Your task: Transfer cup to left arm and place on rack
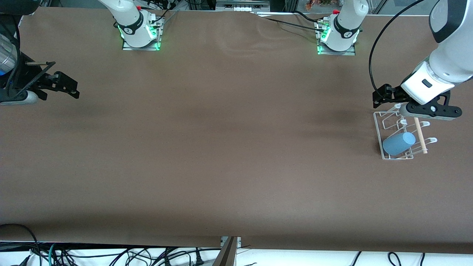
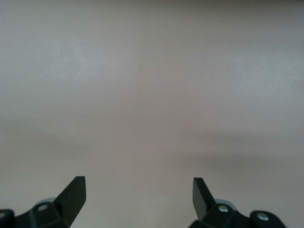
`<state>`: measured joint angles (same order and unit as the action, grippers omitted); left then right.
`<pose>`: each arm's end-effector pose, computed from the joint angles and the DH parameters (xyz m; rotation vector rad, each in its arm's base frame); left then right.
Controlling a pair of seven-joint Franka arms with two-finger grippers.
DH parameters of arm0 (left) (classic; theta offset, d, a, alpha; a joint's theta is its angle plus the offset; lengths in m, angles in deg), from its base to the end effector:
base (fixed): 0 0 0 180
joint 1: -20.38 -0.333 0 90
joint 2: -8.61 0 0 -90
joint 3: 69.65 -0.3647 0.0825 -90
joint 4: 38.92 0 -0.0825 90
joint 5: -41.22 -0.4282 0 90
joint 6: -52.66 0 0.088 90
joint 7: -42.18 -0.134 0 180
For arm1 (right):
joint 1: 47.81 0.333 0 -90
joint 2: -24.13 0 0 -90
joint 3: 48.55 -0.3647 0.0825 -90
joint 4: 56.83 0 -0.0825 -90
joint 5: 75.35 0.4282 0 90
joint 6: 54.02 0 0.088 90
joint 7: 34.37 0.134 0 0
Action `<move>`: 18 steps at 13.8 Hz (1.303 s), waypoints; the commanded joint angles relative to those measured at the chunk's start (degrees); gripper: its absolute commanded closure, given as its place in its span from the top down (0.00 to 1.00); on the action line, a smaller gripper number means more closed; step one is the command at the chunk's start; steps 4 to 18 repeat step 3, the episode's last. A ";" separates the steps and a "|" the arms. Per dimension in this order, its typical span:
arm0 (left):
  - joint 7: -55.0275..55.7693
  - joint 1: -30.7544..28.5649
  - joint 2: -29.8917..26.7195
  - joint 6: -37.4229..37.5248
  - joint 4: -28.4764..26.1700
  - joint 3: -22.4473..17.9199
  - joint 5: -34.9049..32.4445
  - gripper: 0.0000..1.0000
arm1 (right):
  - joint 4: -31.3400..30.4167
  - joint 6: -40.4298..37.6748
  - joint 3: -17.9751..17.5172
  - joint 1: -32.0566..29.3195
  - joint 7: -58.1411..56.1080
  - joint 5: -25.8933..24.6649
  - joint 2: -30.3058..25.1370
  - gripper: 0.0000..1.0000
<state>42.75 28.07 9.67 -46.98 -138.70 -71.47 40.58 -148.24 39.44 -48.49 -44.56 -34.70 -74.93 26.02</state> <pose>0.6074 -0.0613 0.5608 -3.1252 0.1478 0.0317 0.6141 0.0352 0.6187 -3.1328 -0.0956 -0.0041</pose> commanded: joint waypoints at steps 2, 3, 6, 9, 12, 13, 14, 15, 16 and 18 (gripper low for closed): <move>0.93 0.83 -1.77 -1.17 -1.91 -0.73 0.64 1.00 | 0.62 -0.56 0.12 0.09 -0.81 0.90 -0.04 0.99; 0.93 0.75 -1.76 -1.17 -1.82 -0.73 0.64 1.00 | 0.54 -0.65 0.12 0.09 -0.81 0.90 -0.04 0.99; 0.93 0.75 -1.76 -1.17 -1.82 -0.73 0.64 1.00 | 0.54 -0.65 0.12 0.09 -0.81 0.90 -0.04 0.99; 0.93 0.75 -1.76 -1.17 -1.82 -0.73 0.64 1.00 | 0.54 -0.65 0.12 0.09 -0.81 0.90 -0.04 0.99; 0.93 0.75 -1.76 -1.17 -1.82 -0.73 0.64 1.00 | 0.54 -0.65 0.12 0.09 -0.81 0.90 -0.04 0.99; 0.93 0.75 -1.76 -1.17 -1.82 -0.73 0.64 1.00 | 0.54 -0.65 0.12 0.09 -0.81 0.90 -0.04 0.99; 0.93 0.75 -1.76 -1.17 -1.82 -0.73 0.64 1.00 | 0.54 -0.65 0.12 0.09 -0.81 0.90 -0.04 0.99; 0.93 0.75 -1.76 -1.17 -1.82 -0.73 0.64 1.00 | 0.54 -0.65 0.12 0.09 -0.81 0.90 -0.04 0.99; 0.93 0.75 -1.76 -1.17 -1.82 -0.73 0.64 1.00 | 0.54 -0.65 0.12 0.09 -0.81 0.90 -0.04 0.99; 0.93 0.75 -1.76 -1.17 -1.82 -0.73 0.64 1.00 | 0.54 -0.65 0.12 0.09 -0.81 0.90 -0.04 0.99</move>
